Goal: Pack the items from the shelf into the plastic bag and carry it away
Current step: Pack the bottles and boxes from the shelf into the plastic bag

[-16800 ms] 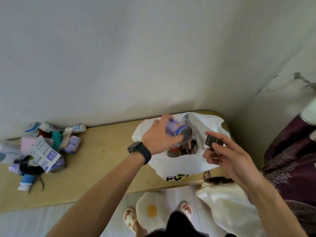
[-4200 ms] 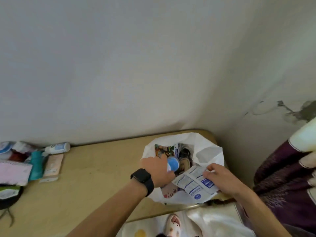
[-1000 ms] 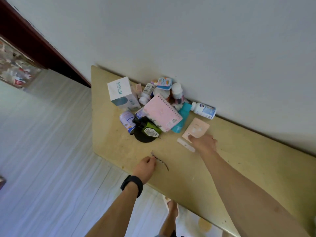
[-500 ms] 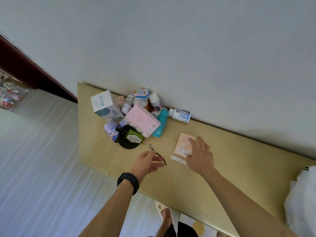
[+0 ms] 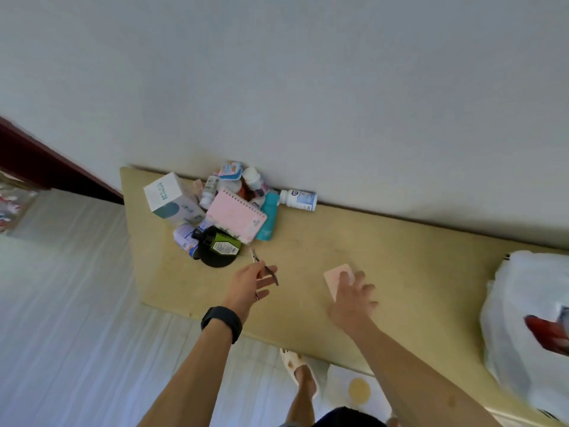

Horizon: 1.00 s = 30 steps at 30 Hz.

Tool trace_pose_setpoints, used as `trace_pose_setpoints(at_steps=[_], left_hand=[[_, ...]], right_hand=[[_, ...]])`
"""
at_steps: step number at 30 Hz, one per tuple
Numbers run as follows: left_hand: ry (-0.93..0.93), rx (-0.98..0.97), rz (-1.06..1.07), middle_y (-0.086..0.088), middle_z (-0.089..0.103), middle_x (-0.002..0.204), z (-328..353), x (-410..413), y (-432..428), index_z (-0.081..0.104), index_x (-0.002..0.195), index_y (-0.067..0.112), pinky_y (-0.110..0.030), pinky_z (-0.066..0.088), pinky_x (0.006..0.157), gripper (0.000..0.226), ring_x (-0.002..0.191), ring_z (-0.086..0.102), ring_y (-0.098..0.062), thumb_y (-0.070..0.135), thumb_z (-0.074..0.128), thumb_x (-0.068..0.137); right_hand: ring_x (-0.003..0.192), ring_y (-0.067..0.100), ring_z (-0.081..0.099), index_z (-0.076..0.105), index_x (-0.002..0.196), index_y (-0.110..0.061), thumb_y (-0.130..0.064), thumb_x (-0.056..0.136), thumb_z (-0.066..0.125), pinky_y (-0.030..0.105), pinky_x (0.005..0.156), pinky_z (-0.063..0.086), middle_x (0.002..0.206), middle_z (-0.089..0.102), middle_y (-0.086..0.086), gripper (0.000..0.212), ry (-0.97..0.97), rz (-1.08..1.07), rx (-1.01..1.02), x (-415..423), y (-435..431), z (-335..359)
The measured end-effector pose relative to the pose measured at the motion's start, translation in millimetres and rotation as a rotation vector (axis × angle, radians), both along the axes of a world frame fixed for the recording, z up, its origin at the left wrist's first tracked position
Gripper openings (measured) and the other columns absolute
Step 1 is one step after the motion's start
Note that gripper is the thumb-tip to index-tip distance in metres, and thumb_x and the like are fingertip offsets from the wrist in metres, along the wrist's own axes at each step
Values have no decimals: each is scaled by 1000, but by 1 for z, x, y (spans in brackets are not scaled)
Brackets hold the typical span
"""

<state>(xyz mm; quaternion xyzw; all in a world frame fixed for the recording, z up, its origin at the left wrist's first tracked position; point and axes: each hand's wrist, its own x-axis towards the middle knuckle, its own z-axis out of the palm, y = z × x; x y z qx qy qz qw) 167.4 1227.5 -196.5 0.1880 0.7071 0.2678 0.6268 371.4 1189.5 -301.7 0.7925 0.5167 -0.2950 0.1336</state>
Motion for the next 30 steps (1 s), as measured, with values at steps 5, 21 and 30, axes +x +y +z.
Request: trace_pose_setpoints(at_steps=[5, 21, 30], left_hand=[[-79, 16, -86, -14, 73, 105, 24, 64, -10, 58, 90, 7, -46, 51, 93, 32, 98, 70, -29, 29, 42, 104], [98, 695, -1168, -5, 55, 79, 153, 417, -75, 51, 81, 6, -36, 40, 66, 34, 73, 56, -22, 32, 41, 99], [1095, 540, -1925, -13, 32, 148, 67, 473, -137, 35, 145, 15, -48, 36, 104, 51, 129, 36, -36, 43, 30, 103]], right_hand=[[105, 33, 56, 16, 134, -31, -33, 67, 73, 39, 80, 50, 116, 39, 5, 88, 218, -234, -76, 70, -50, 48], [61, 16, 44, 55, 124, -24, -32, 77, 78, 26, 46, 32, 91, 60, 10, 53, 997, -1089, 530, 372, -197, 217], [95, 24, 61, 60, 103, -8, -13, 91, 59, 30, 77, 45, 103, 60, 12, 13, 486, -732, 256, 427, -176, 154]])
